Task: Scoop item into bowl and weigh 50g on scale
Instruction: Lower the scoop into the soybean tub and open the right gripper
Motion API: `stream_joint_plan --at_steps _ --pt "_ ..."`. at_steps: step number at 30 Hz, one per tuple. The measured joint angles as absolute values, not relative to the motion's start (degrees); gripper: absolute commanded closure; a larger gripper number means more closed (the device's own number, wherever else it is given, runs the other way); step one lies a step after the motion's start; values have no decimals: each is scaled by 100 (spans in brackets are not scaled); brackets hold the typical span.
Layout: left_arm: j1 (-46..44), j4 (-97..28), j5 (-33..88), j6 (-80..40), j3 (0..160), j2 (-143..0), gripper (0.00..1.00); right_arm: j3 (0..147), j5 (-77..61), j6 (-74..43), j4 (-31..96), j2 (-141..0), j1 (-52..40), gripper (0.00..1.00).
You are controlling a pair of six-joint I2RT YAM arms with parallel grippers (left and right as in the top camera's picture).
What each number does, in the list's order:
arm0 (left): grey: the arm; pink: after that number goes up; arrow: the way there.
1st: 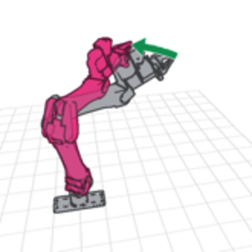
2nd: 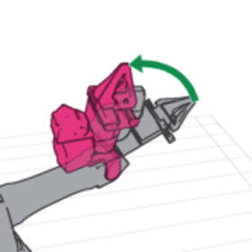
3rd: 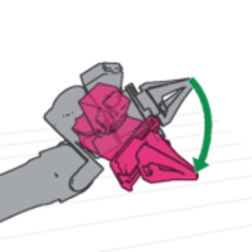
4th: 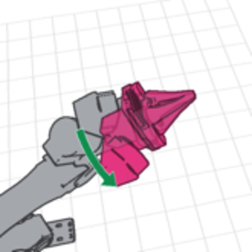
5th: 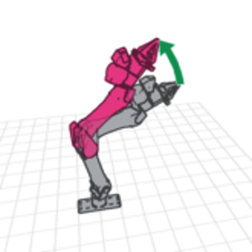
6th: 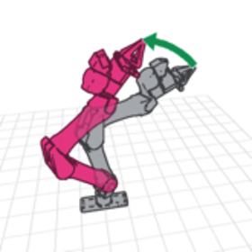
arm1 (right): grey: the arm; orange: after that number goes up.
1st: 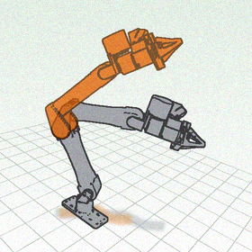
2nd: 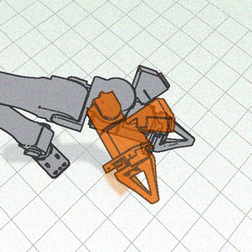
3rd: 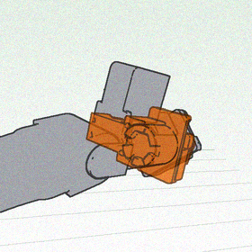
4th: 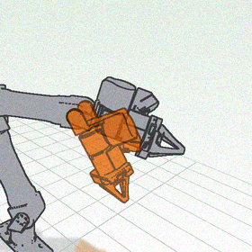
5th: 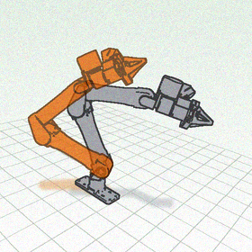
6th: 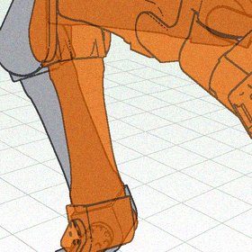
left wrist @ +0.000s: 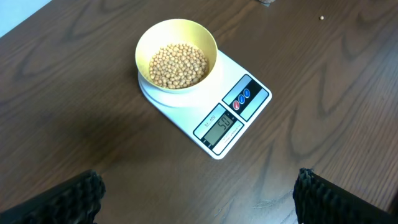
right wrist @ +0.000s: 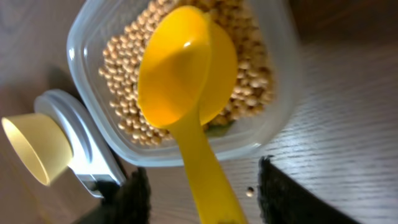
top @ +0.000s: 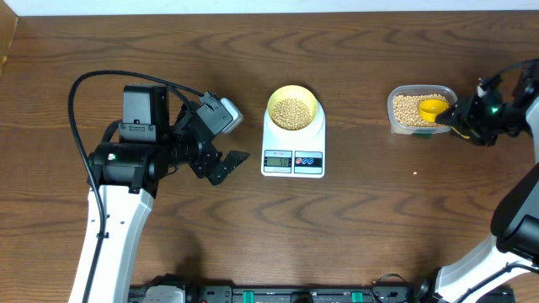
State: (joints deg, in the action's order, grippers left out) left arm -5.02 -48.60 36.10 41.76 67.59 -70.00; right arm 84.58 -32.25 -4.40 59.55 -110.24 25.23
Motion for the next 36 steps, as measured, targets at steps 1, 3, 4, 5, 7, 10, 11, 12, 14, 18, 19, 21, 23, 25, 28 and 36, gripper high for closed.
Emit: stream_joint_plan --at_steps 1,3,4,5,7,10,11,12,14,18,19,21,23,25,28,36 --pt "-502 -4860 3610 4176 6759 -7000 1 8458 -3229 -469 5959 -11024 2576 23" --pt "-502 -4858 3610 4176 6759 -7000 1 8458 -3238 -436 5951 -11024 2650 18" --pt "-502 -4860 3610 4176 6759 -7000 1 8458 -3240 -451 5957 -11024 2698 15" --pt "-502 -4858 3607 4176 6759 -7000 1 8458 -3240 -451 5957 -11024 2744 12" --pt "-502 -4858 3610 4176 6759 -7000 1 8458 -3242 -460 5970 -11024 2842 8" --pt "-502 -4860 3610 4176 6759 -7000 1 8458 -3240 -460 5996 -11024 2995 1" --pt "-502 -4858 3610 4176 6759 -7000 1 8458 -3236 -456 6003 -11024 3017 1" --pt "-502 -4858 3607 4176 6759 -7000 1 8458 -3234 -454 6062 -11024 3098 1" --pt "-502 -4858 3610 4176 6759 -7000 1 8482 -3162 -449 6357 -11024 3212 1" --pt "-502 -4858 3610 4176 6759 -7000 1 8724 -2867 -384 7000 -11024 3400 1" --pt "-502 -4858 3610 4176 6759 -7000 1 8877 -2759 -362 7155 -11024 3428 1" --pt "-502 -4858 3607 4176 6759 -7000 1 9218 -2534 -336 7332 -11024 3424 1" --pt "-502 -4858 3610 4176 6759 -7000 1 9445 -2394 -292 7349 -11024 3391 1" --pt "-502 -4858 3610 4176 6759 -7000 1 9682 -2268 -196 7341 -11024 3328 1" --pt "-502 -4858 3610 4176 6759 -7000 1 9859 -2193 -119 7360 -11024 3225 1" --pt "-502 -4858 3610 4176 6759 -7000 1 10377 -2139 -58 7564 -11024 2980 1"
